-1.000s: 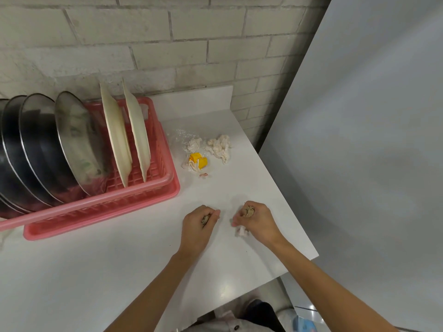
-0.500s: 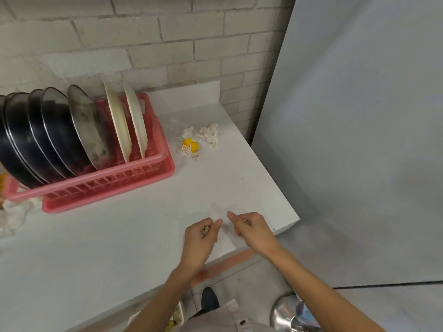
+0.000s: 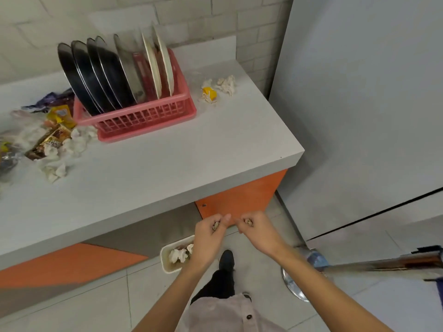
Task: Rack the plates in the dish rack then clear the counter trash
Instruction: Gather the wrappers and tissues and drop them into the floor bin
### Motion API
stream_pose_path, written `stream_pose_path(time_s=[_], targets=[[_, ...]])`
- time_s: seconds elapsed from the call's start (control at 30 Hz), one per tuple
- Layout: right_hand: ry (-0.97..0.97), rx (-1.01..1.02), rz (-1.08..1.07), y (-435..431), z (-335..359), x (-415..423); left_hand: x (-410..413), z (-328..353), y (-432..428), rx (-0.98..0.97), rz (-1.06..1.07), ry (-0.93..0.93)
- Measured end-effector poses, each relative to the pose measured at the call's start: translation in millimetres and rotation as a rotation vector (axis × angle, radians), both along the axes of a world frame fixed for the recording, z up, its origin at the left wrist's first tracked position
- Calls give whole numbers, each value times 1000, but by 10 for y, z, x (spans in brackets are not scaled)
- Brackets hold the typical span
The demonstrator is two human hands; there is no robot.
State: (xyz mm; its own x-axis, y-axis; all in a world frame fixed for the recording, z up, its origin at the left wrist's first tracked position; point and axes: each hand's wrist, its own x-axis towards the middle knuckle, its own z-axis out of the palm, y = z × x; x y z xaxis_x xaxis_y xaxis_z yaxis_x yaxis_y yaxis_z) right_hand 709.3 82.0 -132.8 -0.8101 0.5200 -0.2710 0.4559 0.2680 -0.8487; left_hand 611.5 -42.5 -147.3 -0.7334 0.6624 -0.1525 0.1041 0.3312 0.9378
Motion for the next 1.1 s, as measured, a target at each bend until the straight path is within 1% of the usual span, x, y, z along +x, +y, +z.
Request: stream_pose_path(time_s=[0.27,0.43,0.57,0.73,0.87,0.97,1.03,1.1], targets=[[-113,-46,94,-862,-323,178,265,-260,-1044,-157,108,-191],[-215,-59,135,-1365,-593,155,193,-390,-1621,-167,188,-233],[-275,-68,113,-1773,-797,26,15,-518,-2017,-152,162,-289],[-346,-82,51,-2261,-1040,-191,-325,-832,-2498,-238,86,-455],[-385,-79,44,-2446,-1401,-335,-562,-1171,-2664,-289,57,-450],[-430,-48,103,-2457,-1741,-489,-707,-1440,-2609,-320,69,-503],[-453,-39,159,-2437,-1993,-628,-826,-1664,-2561,-356,82,-475],[-477,-25,224,-2393,-2268,-781,-955,-1947,-2504,-375,42,-428]])
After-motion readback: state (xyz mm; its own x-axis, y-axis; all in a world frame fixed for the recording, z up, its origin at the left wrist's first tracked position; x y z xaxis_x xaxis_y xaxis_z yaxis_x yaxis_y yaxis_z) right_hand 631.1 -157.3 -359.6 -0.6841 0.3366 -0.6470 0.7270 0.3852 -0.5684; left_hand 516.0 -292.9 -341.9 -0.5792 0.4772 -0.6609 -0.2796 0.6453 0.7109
